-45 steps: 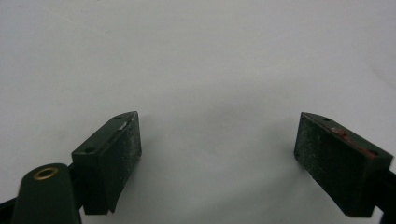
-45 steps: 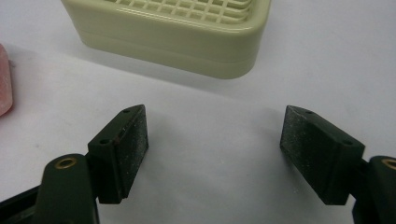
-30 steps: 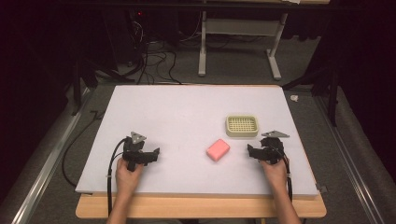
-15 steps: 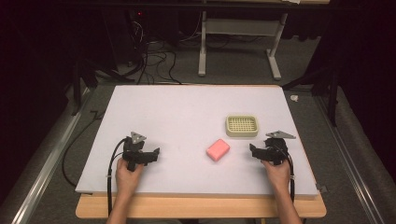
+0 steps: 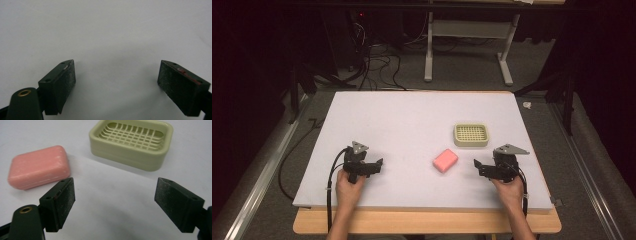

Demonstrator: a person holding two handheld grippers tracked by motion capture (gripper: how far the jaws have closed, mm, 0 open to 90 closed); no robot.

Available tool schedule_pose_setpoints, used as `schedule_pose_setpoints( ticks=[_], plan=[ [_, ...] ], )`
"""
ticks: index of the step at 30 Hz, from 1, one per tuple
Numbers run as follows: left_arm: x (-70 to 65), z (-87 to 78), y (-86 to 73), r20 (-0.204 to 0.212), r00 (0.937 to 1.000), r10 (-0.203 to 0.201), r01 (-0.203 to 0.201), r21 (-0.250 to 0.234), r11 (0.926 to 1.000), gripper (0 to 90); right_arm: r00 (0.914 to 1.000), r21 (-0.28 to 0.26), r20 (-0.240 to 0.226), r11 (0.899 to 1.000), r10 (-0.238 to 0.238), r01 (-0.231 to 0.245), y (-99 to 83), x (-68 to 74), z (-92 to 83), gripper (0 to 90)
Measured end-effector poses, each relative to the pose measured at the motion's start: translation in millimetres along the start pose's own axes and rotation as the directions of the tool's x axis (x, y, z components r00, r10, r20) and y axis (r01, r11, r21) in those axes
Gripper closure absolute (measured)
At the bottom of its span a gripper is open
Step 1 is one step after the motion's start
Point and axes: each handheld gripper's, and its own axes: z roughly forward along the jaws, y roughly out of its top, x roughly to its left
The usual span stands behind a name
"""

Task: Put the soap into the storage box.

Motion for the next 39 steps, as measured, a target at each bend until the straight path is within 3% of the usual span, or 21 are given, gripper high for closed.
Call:
schedule_pose_setpoints(
  ticks=[5, 17, 29, 39],
  plan=[
    [0.0, 0.0, 0.0, 0.000, 1.0000, 0.000, 0.000, 0.000, 1.0000, 15.4, 0.9994, -0.025, -0.031, 1.000, -0.017, 0.016, 0.5, 11.5, -4.2, 17.2],
    [0.0, 0.0, 0.0, 0.000, 1.0000, 0.000, 0.000, 0.000, 1.0000, 15.3, 0.9939, -0.021, -0.073, 0.996, -0.083, 0.082, 4.7, 38.0, -3.6, 15.1],
    [0.1, 0.0, 0.0, 0.000, 1.0000, -0.001, 0.001, 0.000, 1.0000, 15.3, 0.9846, -0.033, -0.102, 0.990, -0.142, 0.140, 9.5, 54.3, 3.7, 13.5],
    [0.2, 0.0, 0.1, 0.001, 1.0000, -0.001, 0.001, 0.000, 1.0000, 15.3, 0.9802, -0.022, -0.111, 0.986, -0.164, 0.163, 16.4, 65.4, 13.3, 13.1]
  ],
)
